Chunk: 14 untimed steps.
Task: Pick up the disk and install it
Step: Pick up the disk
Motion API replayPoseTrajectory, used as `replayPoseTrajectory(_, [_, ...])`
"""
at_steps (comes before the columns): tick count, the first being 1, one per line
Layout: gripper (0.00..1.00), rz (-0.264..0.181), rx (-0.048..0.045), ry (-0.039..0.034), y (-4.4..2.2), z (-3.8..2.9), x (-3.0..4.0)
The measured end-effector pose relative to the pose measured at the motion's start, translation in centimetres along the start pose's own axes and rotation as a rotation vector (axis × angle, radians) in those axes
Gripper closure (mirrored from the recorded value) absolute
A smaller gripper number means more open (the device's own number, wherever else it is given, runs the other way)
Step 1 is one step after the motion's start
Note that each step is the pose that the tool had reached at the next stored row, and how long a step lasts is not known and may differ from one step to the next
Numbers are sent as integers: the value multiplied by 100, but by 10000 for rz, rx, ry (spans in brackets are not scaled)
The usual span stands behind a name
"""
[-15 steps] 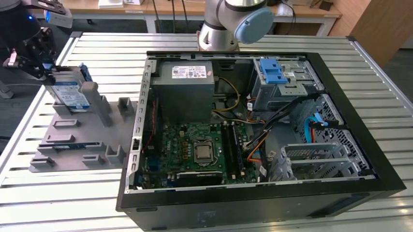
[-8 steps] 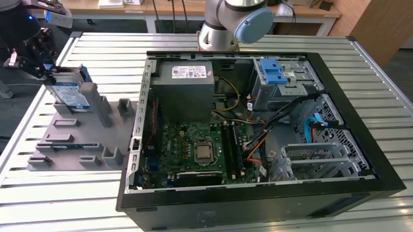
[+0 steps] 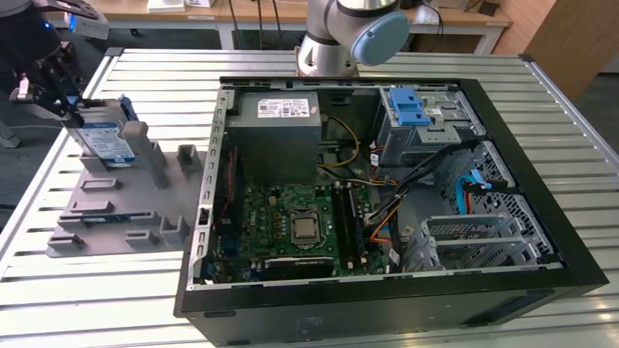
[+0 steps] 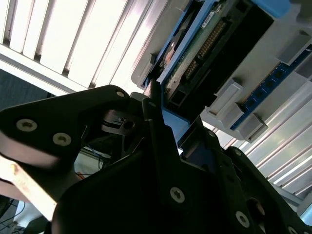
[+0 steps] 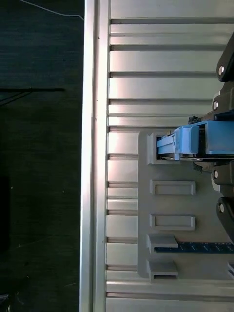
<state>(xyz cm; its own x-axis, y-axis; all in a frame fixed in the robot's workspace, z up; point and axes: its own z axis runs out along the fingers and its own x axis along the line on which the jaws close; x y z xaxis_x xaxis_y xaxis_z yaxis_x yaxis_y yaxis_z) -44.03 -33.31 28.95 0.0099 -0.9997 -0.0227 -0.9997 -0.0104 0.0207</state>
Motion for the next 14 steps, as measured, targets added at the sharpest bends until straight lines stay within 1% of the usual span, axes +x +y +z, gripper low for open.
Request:
replayPoseTrajectory(5, [63,4,-1,1,0,0,0])
replayPoseTrajectory(7, [63,89,1,13,0,0,0])
replayPoseTrajectory(14, [63,195,1,13,0,0,0])
